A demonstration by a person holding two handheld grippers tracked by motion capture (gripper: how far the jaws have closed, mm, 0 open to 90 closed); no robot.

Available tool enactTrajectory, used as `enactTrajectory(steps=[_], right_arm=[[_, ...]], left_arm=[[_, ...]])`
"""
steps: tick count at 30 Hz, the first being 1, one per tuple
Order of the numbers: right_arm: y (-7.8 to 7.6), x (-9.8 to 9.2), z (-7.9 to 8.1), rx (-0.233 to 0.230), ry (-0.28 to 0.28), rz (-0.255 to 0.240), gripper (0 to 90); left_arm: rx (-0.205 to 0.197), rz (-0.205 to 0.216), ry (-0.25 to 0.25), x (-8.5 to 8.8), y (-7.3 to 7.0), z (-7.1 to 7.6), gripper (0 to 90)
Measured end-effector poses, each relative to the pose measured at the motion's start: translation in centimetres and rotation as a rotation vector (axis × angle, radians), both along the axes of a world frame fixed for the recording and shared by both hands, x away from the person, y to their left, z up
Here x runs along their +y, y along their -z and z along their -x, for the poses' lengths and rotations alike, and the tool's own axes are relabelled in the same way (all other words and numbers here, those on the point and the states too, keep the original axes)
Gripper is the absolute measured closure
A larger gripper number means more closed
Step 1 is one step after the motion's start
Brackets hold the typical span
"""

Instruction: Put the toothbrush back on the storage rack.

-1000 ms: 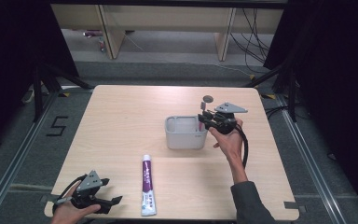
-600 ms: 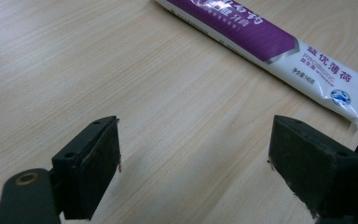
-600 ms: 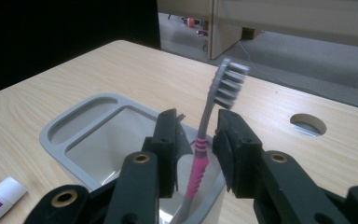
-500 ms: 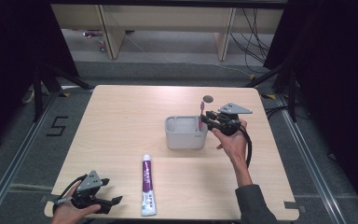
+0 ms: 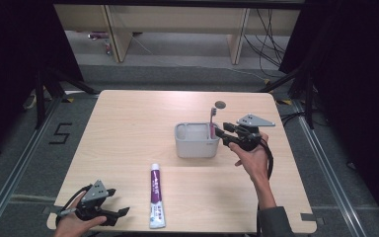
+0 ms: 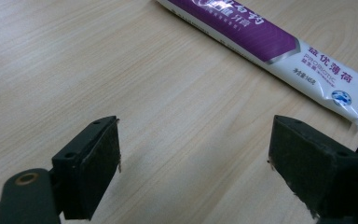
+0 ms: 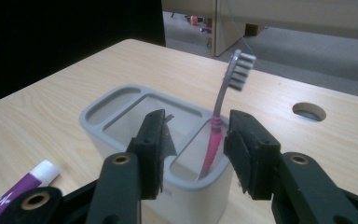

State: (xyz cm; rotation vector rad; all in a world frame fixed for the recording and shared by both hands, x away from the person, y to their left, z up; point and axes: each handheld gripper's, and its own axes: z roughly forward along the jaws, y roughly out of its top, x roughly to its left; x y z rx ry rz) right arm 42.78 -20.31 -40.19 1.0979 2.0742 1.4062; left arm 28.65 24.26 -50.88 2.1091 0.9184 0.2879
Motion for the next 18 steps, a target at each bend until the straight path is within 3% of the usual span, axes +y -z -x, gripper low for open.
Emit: enactTrajectory(steps=[4,5,6,7,12,15,16,17,18], right_arm=[[0.2,-0.4,1.6,0.015,0.007,-0.014,54.8],[0.2,-0.5,1.8,0.018,0.000,0.006,53.4],[0.2,-0.7,2.0,0.007,-0.001,0.026,53.3],[0.2,-0.7,2.5,0.029,0.019,0.011,52.9],[1.4,-0.9,4.0,0.026,0.001,0.051,51.1],[1.9,-1.2,5.0,0.038,0.006,0.037,49.4],[2.0,-1.3,5.3,0.052,0.011,0.025,48.9],[2.2,-1.5,5.5,0.025,0.003,0.035,48.5],[2.4,-1.7,6.0,0.042,0.021,0.024,48.4]], left_arm=[[0.000,-0.002,0.002,0.0,0.0,0.0,16.0],[0.000,-0.002,0.005,0.1,0.0,0.0,16.0],[-0.001,0.009,0.012,0.1,0.0,0.0,16.0],[-0.003,0.031,0.006,-0.1,0.0,0.0,16.0],[-0.011,-0.002,0.023,0.0,-0.2,0.0,16.0],[-0.007,0.026,0.022,-0.1,-0.2,0.1,16.0],[-0.011,0.016,0.024,0.0,-0.3,0.0,16.0],[-0.010,0.008,0.023,0.1,-0.4,0.0,16.0],[-0.017,0.017,0.020,0.0,-0.4,0.0,16.0]])
